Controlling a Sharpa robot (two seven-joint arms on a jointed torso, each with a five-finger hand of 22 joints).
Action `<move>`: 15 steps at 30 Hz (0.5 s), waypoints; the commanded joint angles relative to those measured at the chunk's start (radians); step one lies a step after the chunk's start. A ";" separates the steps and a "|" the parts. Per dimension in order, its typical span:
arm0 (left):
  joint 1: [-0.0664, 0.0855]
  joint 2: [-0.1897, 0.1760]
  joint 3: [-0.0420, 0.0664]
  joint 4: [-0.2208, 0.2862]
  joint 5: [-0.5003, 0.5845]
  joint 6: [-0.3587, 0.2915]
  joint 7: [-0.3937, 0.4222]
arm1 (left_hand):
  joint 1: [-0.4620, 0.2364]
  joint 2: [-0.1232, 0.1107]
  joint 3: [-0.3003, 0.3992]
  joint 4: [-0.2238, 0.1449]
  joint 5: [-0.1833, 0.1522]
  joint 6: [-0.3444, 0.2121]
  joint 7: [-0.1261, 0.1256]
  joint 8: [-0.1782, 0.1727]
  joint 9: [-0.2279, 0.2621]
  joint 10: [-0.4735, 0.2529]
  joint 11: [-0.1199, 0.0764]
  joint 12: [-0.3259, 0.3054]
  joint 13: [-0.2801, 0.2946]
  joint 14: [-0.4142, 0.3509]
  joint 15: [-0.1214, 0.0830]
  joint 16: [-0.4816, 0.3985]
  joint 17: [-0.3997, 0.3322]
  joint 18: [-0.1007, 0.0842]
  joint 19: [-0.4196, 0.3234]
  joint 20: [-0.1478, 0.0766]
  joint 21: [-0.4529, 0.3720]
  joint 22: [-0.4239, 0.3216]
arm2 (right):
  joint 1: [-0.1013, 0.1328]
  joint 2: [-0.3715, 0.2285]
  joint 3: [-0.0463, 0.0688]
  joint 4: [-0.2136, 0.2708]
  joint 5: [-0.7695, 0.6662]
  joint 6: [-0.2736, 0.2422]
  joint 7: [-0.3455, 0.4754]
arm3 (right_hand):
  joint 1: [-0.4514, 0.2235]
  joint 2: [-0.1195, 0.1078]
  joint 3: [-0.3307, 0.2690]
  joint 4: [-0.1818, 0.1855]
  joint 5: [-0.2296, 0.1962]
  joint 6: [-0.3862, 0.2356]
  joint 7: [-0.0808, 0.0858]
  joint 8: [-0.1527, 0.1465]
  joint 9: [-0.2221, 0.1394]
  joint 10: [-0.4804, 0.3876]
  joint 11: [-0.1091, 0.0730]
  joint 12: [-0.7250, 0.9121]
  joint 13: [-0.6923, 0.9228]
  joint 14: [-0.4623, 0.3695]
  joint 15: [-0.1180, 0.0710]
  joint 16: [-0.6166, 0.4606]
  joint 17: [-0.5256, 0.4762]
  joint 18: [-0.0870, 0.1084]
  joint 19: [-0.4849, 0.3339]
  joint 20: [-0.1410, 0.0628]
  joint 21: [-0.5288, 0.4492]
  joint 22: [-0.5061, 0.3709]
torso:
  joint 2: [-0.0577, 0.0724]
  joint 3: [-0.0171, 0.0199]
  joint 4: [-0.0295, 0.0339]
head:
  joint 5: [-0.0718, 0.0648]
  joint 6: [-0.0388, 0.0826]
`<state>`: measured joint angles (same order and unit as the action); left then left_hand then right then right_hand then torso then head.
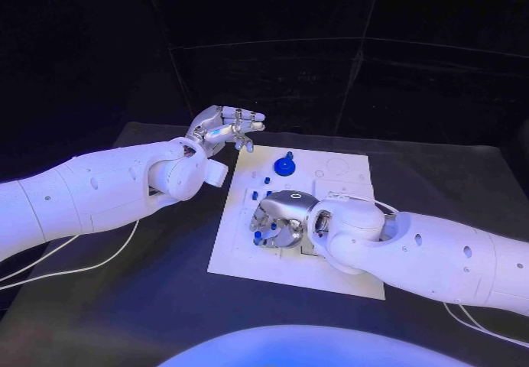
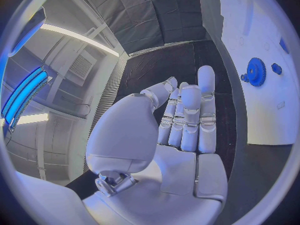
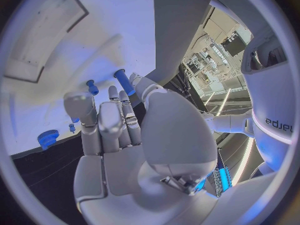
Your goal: Assemble the parts on the task board
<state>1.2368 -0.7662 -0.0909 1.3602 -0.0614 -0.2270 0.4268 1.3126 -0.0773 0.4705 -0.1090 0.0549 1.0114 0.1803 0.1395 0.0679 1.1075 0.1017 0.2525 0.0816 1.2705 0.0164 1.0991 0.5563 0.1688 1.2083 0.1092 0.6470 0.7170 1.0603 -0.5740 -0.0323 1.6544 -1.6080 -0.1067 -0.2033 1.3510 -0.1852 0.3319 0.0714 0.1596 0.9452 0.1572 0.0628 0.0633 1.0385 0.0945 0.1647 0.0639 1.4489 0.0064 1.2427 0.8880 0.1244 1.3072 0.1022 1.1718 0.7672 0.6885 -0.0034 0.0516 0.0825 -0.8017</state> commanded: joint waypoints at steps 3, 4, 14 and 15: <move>0.001 -0.001 0.000 0.000 0.002 0.013 0.001 | 0.002 0.008 -0.006 -0.001 -0.003 -0.004 0.000 0.001 -0.001 -0.006 0.001 0.008 0.000 -0.008 -0.002 -0.005 -0.003 0.013 -0.005 0.003 -0.004 -0.002 | 0.001 -0.024 0.001 0.023 -0.006 -0.106 0.046 | -0.006 0.007 -0.142 0.004 0.049 -0.043 0.000 0.004 0.004 -0.094 0.010 0.027 0.009 -0.050 0.010 -0.037 -0.073 0.030 -0.067 0.012 -0.076 -0.121 | 0.000 0.0007 -0.0009 | -0.002 0.004; 0.001 -0.001 0.000 0.000 0.002 0.014 0.001 | 0.002 0.008 -0.006 -0.001 -0.003 -0.004 0.000 0.001 -0.001 -0.006 0.001 0.008 0.000 -0.008 -0.002 -0.005 -0.003 0.013 -0.005 0.003 -0.004 -0.002 | 0.001 -0.032 0.001 0.031 -0.004 -0.127 0.054 | 0.001 0.018 -0.175 0.006 0.051 -0.049 -0.001 0.004 0.004 -0.107 0.012 0.043 0.011 -0.055 0.009 -0.040 -0.083 0.032 -0.073 0.014 -0.085 -0.136 | -0.001 0.0007 -0.0013 | -0.003 0.005; 0.001 -0.003 0.000 -0.004 0.002 0.015 -0.001 | 0.002 0.008 -0.006 -0.001 -0.003 -0.004 0.000 0.001 -0.001 -0.006 0.001 0.008 0.000 -0.008 -0.002 -0.005 -0.003 0.013 -0.005 0.003 -0.004 -0.002 | 0.047 -0.179 0.004 0.124 0.200 -0.267 0.145 | 0.036 0.063 -0.316 0.042 0.075 -0.024 0.015 0.018 0.011 -0.086 0.011 0.169 0.027 -0.054 0.008 -0.049 -0.129 0.035 -0.070 0.011 -0.094 -0.148 | -0.006 -0.0010 -0.0027 | -0.025 0.028; 0.001 -0.003 0.000 -0.005 0.002 0.015 -0.001 | 0.002 0.008 -0.006 -0.001 -0.003 -0.004 0.000 0.001 -0.001 -0.006 0.001 0.008 0.000 -0.008 -0.002 -0.005 -0.003 0.013 -0.005 0.003 -0.004 -0.002 | 0.054 -0.198 0.004 0.131 0.239 -0.267 0.146 | 0.039 0.073 -0.317 0.044 0.079 -0.004 0.018 0.026 0.014 -0.057 0.009 0.189 0.031 -0.044 0.007 -0.037 -0.109 0.032 -0.060 0.011 -0.083 -0.131 | -0.006 -0.0012 -0.0030 | -0.030 0.031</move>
<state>1.2367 -0.7686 -0.0915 1.3557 -0.0613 -0.2252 0.4245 1.3127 -0.0773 0.4705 -0.1090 0.0549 1.0114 0.1803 0.1395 0.0680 1.1075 0.1017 0.2575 0.0816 1.2705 0.0164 1.0991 0.5538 0.1688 1.2084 0.1092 0.6470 0.7160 1.1099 -0.7654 -0.0285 1.7796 -1.5147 -0.2957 -0.1123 1.3909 -0.1196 0.0183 0.1158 0.2363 0.9310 0.1724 0.0843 0.0754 0.9687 0.1036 0.3436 0.0926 1.3986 0.0138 1.2000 0.7702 0.1481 1.2387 0.1131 1.0835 0.6288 0.6841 -0.0038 0.0499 0.0599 -0.7756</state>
